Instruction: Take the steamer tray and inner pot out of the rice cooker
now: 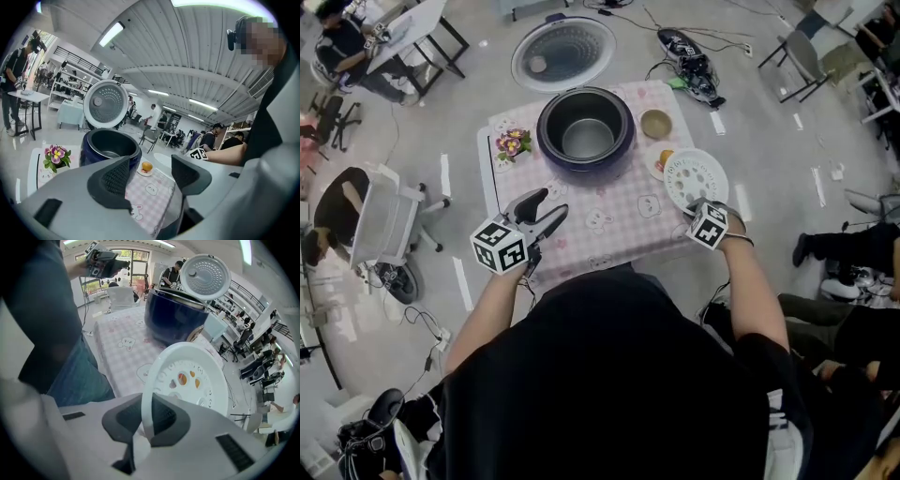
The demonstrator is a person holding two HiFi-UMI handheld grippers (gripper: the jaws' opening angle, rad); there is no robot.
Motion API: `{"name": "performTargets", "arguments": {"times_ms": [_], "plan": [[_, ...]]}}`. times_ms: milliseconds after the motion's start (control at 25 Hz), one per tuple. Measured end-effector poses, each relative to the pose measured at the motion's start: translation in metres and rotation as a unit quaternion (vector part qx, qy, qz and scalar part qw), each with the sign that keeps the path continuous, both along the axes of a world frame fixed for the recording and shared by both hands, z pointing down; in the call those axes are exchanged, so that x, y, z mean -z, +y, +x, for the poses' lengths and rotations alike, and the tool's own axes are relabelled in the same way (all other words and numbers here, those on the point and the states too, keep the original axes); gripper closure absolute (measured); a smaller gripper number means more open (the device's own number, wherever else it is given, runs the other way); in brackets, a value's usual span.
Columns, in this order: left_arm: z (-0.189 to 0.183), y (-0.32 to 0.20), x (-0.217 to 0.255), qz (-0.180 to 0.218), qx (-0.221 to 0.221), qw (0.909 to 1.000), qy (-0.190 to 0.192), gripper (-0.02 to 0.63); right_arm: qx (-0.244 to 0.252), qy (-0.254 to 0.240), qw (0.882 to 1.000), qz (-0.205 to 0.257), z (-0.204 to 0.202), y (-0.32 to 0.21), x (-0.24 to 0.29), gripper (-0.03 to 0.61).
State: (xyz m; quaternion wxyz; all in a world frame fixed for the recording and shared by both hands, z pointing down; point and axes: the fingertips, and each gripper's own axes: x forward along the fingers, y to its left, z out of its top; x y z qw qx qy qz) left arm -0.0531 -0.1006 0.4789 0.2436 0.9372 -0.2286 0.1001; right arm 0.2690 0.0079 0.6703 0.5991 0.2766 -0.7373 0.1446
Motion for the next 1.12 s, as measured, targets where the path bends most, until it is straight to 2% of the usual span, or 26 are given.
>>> {"name": "performTargets", "arguments": {"times_ms": [600, 1120], "plan": [[0.012, -0.004, -0.009, -0.009, -0.010, 0.9999, -0.010, 0.318, -0.049, -0.006, 0.997, -0.059, 0.006, 0.034, -0.076, 0.552], [0.019, -0.003, -0.015, -0.017, -0.010, 0.9997, -0.017, 0.318, -0.028, -0.007, 0.996, -0.079, -0.014, 0.037, -0.109, 0.548]]}}
